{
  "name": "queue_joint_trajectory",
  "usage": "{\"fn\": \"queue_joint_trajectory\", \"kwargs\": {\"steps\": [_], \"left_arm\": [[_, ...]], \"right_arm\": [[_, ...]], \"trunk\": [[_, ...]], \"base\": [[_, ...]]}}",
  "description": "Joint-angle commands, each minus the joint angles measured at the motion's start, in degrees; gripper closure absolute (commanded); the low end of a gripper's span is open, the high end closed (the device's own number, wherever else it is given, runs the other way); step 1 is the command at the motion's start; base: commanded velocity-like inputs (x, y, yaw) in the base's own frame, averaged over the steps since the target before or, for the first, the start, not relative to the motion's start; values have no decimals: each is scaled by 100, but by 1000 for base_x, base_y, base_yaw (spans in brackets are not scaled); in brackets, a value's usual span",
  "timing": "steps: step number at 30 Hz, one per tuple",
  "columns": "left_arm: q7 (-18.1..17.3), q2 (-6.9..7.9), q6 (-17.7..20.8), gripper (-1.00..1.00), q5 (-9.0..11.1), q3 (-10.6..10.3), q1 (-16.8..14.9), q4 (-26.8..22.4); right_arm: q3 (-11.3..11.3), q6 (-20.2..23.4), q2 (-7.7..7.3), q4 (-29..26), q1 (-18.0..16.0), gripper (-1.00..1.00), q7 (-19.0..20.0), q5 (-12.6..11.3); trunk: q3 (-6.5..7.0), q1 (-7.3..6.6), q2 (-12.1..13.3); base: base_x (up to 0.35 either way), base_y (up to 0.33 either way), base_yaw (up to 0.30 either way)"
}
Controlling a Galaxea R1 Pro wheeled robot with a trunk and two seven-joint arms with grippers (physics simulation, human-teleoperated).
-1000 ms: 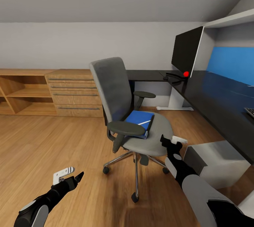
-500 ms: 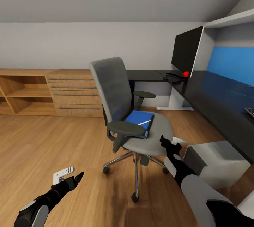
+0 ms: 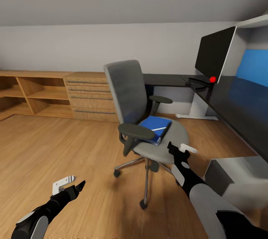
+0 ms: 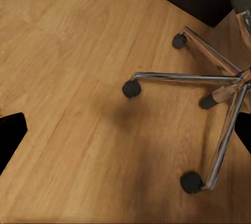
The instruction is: In the bedroom, organize the workspace by keeping the computer under the desk, ensuring the monitor is on the desk, placing the keyboard on the desk next to the monitor, placing the mouse on the desk next to the keyboard, moving the folder from the swivel chair onto the desk next to the mouse, stacking the notebook on top of the folder with the pen on top of the notebook, and positioning the swivel chair next to the desk.
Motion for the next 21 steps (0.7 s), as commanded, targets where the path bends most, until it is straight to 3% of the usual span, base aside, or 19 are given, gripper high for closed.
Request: {"fn": "queue_joint_trajectory", "kwargs": {"steps": [1, 12, 21], "left_arm": [[-16, -1, 34, -100, 17, 7, -6, -2], [-15, -9, 34, -100, 8, 8, -7, 6], [-15, -10, 34, -100, 16, 3, -7, 15]], "right_arm": [[-9, -14, 5, 5, 1, -100, 37, -71], [-16, -19, -28, -29, 1, -100, 37, -64], [-29, -14, -153, -152, 1, -100, 37, -68]], "trunk": [[-6, 0, -1], [-6, 0, -1], [-6, 0, -1]], "base": [[0, 0, 274], [0, 0, 241], [0, 0, -205]]}}
